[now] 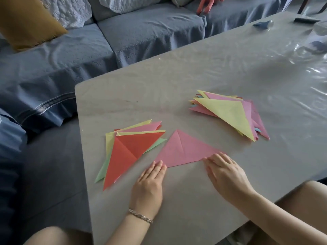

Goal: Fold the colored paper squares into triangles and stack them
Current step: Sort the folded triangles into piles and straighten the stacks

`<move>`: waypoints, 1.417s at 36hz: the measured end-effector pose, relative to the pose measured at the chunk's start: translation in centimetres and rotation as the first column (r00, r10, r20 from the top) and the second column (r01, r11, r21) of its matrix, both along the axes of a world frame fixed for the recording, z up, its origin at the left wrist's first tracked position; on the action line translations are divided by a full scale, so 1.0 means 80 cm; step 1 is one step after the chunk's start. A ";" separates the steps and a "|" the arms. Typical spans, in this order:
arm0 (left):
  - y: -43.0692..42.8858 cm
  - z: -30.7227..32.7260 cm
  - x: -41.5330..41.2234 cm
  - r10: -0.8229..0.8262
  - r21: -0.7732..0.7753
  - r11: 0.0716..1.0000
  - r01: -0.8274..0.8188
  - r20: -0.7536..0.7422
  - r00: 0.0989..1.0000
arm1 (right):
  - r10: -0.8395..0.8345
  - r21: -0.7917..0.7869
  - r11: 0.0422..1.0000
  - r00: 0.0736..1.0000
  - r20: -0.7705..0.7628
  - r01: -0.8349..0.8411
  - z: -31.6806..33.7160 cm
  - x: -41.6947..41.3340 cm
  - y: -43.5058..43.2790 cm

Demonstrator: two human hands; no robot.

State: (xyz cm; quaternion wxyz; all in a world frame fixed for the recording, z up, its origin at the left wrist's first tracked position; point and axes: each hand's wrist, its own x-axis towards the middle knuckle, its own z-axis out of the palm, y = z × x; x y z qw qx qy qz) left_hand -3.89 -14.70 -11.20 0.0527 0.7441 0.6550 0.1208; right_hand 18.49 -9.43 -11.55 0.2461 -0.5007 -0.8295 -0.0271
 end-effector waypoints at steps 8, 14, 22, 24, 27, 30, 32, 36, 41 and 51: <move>-0.012 0.003 -0.028 0.075 -0.002 0.997 -0.076 -0.023 0.997 | -0.105 0.009 0.994 0.994 0.028 0.105 0.002 0.033 0.004; -0.015 0.003 -0.023 0.114 0.025 0.993 -0.114 -0.015 0.993 | -0.144 -0.066 0.987 0.988 0.059 0.148 0.008 0.041 0.001; -0.021 0.008 -0.031 0.138 0.013 0.990 -0.138 -0.011 0.990 | -0.237 -0.125 0.962 0.970 0.047 0.241 0.016 0.040 0.003; -0.020 0.008 -0.032 0.143 0.024 0.989 -0.143 -0.011 0.990 | -0.256 -0.126 0.957 0.965 0.058 0.261 0.018 0.035 0.006; -0.019 0.003 -0.030 0.171 0.044 0.984 -0.171 -0.006 0.985 | -0.289 -0.197 0.934 0.955 0.071 0.297 0.025 0.029 0.011; -0.016 0.011 -0.028 0.201 0.023 0.979 -0.202 0.054 0.978 | -0.330 -0.315 0.882 0.937 0.117 0.350 0.036 0.024 0.018; -0.011 0.025 -0.032 0.171 0.128 0.975 -0.182 0.090 0.981 | -0.313 -0.394 0.849 0.936 0.164 0.353 0.047 0.014 0.025; 0.015 0.050 -0.053 0.186 0.198 0.961 -0.194 0.058 0.981 | -0.213 -0.515 0.818 0.967 0.143 0.256 0.067 -0.018 0.047; 0.037 0.056 -0.075 0.331 -0.123 0.932 -0.341 -0.092 0.939 | -0.165 -0.676 0.671 0.950 0.265 0.305 0.067 -0.054 0.074; 0.033 0.049 -0.082 0.410 -0.208 0.889 -0.409 -0.037 0.911 | -0.189 -0.731 0.576 0.930 0.315 0.365 0.064 -0.051 0.088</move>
